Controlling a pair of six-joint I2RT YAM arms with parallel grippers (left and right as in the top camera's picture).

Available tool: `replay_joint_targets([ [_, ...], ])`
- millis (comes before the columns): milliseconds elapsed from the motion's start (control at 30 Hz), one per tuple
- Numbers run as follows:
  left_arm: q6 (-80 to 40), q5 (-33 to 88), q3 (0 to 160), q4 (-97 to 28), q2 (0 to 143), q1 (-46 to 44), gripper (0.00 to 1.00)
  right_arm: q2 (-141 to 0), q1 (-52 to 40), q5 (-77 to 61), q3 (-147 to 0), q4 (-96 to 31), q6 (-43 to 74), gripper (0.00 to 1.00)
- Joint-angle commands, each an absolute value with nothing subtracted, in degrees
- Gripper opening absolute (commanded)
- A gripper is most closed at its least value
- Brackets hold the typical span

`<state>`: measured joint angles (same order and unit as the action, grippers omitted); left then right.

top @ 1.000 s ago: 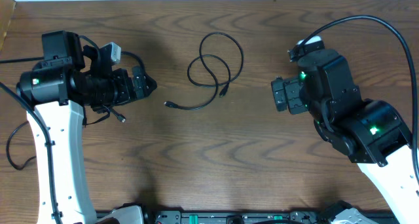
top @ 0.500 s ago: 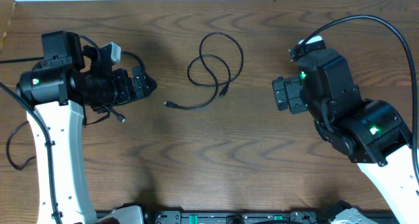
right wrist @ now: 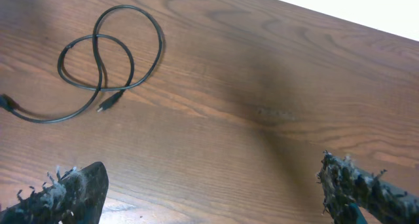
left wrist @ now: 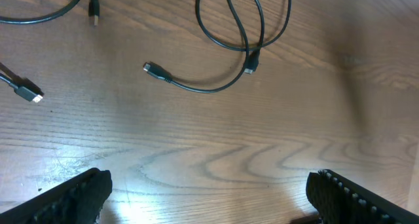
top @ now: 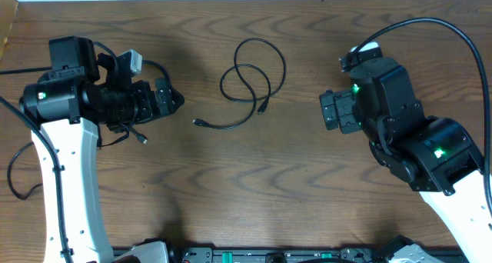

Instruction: Untangle cables

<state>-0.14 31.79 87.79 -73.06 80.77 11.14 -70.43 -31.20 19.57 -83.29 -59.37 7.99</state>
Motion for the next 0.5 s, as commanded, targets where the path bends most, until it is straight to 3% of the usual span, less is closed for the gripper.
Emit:
replay_joint_targets([
  [0,0.4,32.32,88.36,-73.08,79.18,11.0,1.0,-70.39,-31.18,20.82,-83.68,-59.64,7.18,0.99],
  [467,0.01,29.54,87.55,-71.16,76.05,9.58,1.0,-70.39,-31.18,20.82,-83.68,-59.64,7.18,0.99],
])
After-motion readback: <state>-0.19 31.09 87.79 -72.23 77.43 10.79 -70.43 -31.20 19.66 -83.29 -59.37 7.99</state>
